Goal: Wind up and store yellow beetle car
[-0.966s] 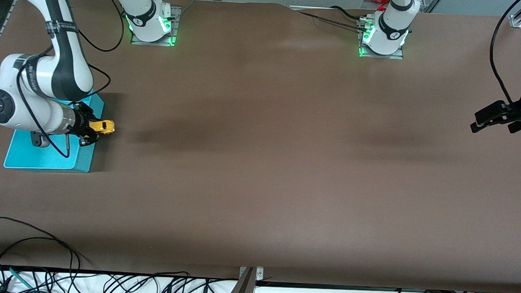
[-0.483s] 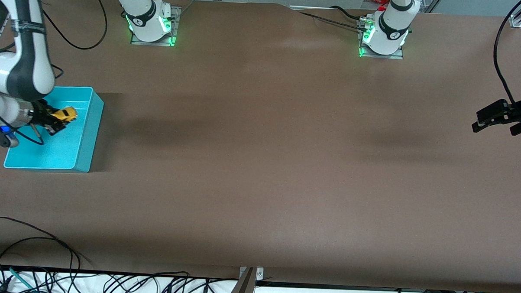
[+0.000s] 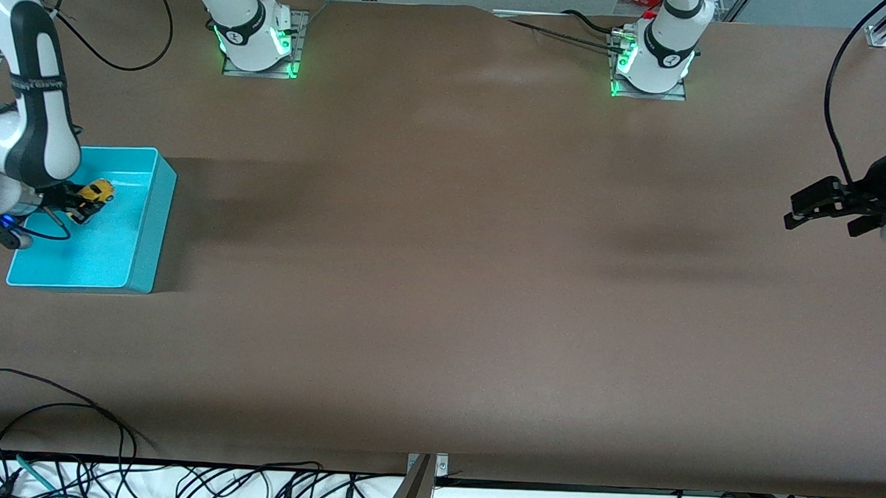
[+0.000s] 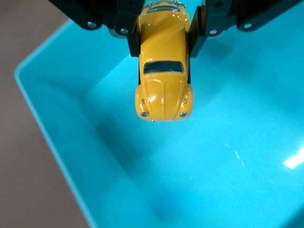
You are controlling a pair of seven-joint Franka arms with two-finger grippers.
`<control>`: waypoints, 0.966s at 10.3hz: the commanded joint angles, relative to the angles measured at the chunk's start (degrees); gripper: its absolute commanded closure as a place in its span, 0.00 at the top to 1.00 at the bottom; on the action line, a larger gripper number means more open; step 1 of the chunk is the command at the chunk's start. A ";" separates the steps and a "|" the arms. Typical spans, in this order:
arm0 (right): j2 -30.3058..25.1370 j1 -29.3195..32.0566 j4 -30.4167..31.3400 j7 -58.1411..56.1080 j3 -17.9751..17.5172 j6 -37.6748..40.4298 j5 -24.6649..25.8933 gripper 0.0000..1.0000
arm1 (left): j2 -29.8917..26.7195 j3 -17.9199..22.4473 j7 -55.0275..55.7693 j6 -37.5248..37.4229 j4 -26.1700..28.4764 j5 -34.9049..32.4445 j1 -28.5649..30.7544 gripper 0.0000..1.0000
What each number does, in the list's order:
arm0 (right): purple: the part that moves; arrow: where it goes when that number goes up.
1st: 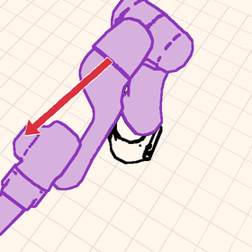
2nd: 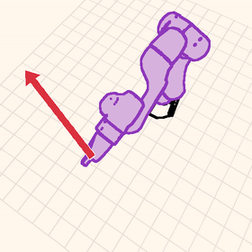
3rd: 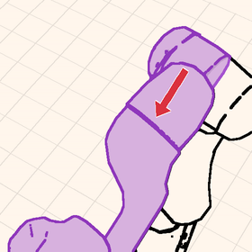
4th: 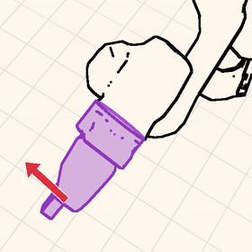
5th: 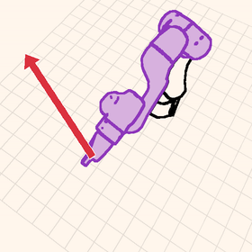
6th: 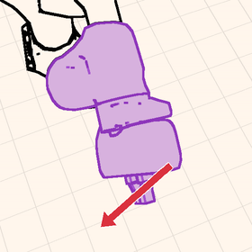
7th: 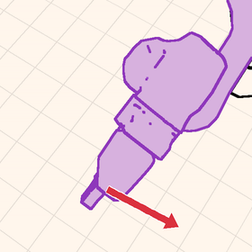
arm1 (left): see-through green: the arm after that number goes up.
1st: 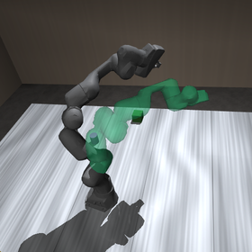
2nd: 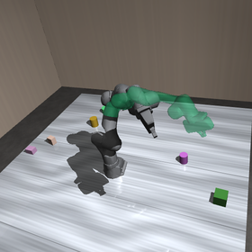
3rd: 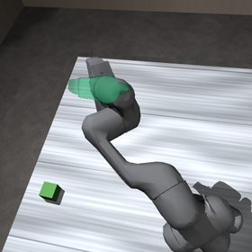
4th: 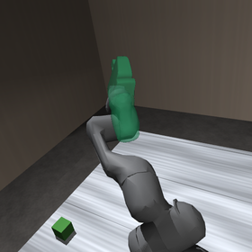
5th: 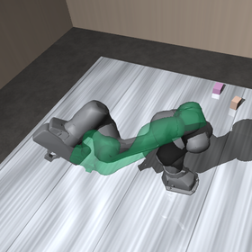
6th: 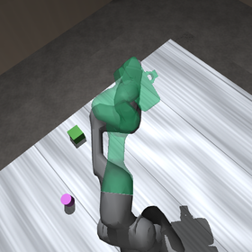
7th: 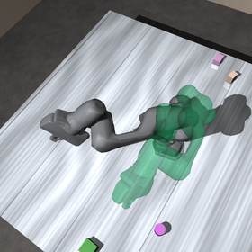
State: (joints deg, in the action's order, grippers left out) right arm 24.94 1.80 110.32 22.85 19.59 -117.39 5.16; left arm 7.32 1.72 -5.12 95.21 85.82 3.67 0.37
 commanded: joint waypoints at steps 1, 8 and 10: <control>5.10 1.01 1.30 -1.58 -0.25 -6.78 -0.07 0.15 | -0.38 0.12 0.46 0.33 0.22 0.37 -1.07 1.00; 3.99 1.46 -0.01 -4.65 0.10 -4.80 -0.07 1.00 | -0.46 -0.75 1.96 0.07 0.14 -2.26 -3.71 1.00; 0.48 1.46 -3.08 -4.92 0.01 0.73 0.02 1.00 | -0.46 -0.67 1.96 0.07 0.14 -2.26 -3.62 1.00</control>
State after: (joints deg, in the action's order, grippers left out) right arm 29.22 2.72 109.04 19.31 19.83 -121.35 5.16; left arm 7.32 1.05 -3.70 95.22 85.82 2.85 -3.12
